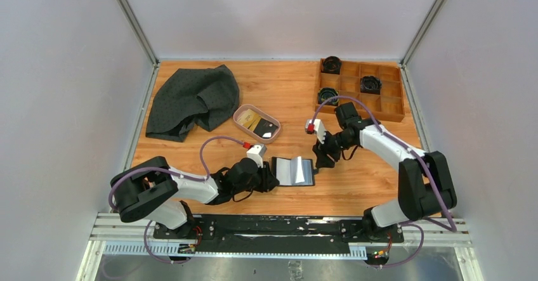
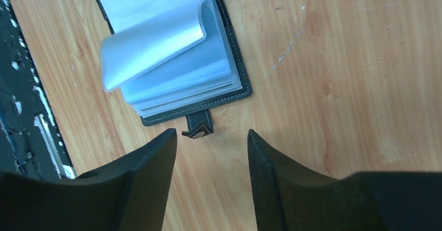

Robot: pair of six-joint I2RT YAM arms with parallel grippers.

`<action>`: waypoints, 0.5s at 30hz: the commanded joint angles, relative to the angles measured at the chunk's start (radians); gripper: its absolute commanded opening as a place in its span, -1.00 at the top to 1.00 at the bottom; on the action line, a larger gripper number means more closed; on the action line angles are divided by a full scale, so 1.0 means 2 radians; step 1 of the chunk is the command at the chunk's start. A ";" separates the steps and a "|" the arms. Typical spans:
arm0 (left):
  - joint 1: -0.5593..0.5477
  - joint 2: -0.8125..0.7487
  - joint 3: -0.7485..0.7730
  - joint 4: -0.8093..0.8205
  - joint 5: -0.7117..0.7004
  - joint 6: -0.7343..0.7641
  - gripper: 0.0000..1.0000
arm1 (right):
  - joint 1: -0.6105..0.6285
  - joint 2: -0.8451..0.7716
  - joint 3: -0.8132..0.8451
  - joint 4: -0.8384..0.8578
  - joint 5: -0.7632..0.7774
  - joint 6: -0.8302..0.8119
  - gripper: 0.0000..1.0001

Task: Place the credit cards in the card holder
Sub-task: Open the card holder at the center of the board.

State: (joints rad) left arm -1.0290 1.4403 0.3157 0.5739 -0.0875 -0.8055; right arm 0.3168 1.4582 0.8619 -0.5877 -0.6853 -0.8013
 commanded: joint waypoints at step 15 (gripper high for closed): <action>-0.002 -0.010 -0.006 -0.003 0.024 0.005 0.48 | 0.061 0.057 0.026 0.017 -0.013 0.088 0.33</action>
State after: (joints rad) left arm -1.0290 1.4384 0.3153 0.5735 -0.0490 -0.8082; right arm 0.3874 1.5009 0.8673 -0.5484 -0.7906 -0.6861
